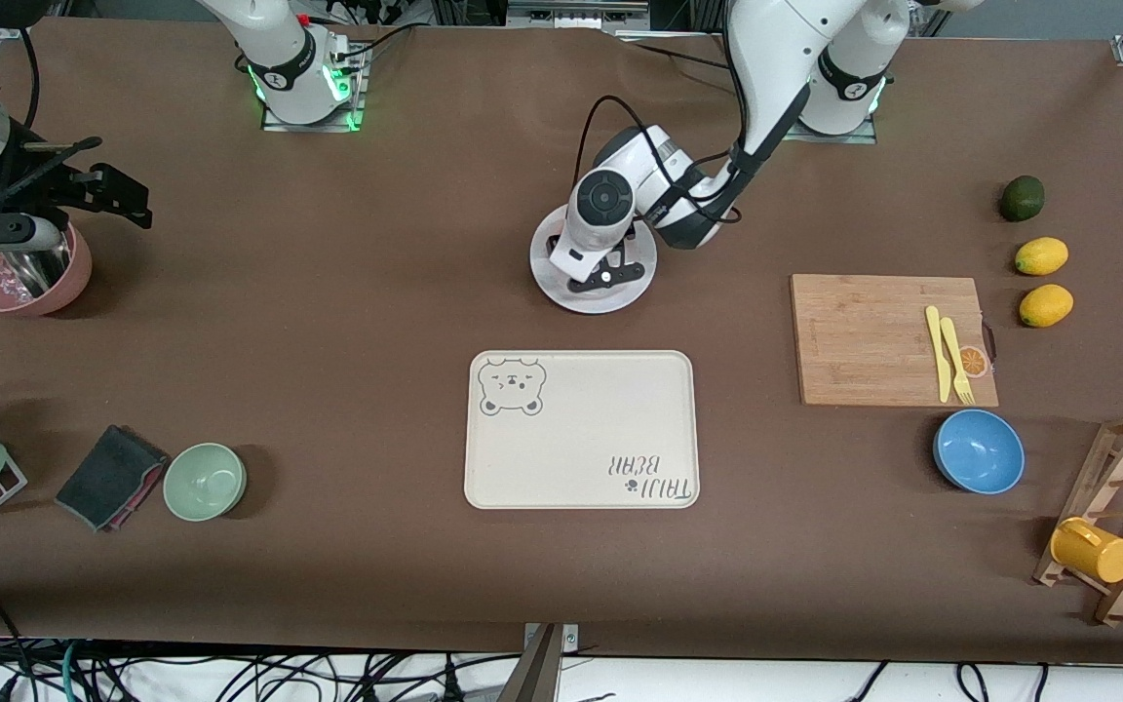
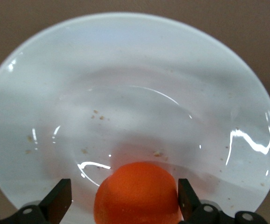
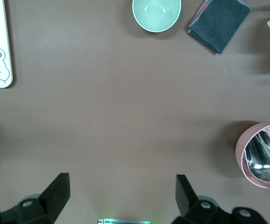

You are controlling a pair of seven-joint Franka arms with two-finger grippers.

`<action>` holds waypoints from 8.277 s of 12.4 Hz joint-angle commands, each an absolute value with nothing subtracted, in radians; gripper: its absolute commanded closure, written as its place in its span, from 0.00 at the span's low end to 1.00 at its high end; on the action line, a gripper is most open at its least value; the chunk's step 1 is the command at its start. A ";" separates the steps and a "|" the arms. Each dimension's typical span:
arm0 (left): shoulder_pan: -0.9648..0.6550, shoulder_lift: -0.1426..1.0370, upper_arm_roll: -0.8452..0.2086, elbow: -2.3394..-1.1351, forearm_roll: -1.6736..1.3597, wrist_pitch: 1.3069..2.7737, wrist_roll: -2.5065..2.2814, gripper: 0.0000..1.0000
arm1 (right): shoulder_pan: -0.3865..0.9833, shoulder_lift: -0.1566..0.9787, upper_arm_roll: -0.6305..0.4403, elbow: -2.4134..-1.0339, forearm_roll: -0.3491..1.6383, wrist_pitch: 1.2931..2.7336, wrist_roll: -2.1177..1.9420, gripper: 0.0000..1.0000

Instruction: Place orange and plate with both arms

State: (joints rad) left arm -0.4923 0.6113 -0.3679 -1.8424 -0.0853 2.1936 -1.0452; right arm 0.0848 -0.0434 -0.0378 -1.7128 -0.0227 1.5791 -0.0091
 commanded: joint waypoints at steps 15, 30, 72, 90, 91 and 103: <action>0.302 0.578 -0.356 -1.393 0.058 1.644 -0.318 0.00 | 0.190 0.170 0.043 -1.698 0.455 1.489 -0.002 0.00; 0.025 0.097 -0.023 -1.572 -0.007 1.617 -0.106 0.00 | 0.379 0.426 0.250 -2.060 1.168 2.316 -0.341 0.00; 0.057 0.112 -0.029 -1.545 -0.067 1.580 -0.048 0.00 | 0.403 0.983 0.064 -1.326 1.338 2.201 -0.539 1.00; 0.057 0.114 -0.031 -1.546 -0.066 1.580 -0.049 0.00 | 0.454 0.750 -0.075 -1.273 0.225 2.050 -0.321 0.00; 0.057 0.114 -0.031 -1.546 -0.067 1.578 -0.049 0.00 | 0.456 0.717 -0.119 -1.270 0.162 1.978 -0.322 0.00; 0.055 0.114 -0.031 -1.546 -0.066 1.578 -0.049 0.00 | 0.125 0.178 -0.093 -1.410 0.015 1.408 -0.064 0.00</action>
State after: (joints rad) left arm 0.0585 0.1145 -0.0319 -1.5532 -0.0615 1.5809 -0.0573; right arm 0.2479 0.2802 -0.2467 -1.2581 0.0430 1.3980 -0.2328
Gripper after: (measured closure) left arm 0.000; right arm 0.000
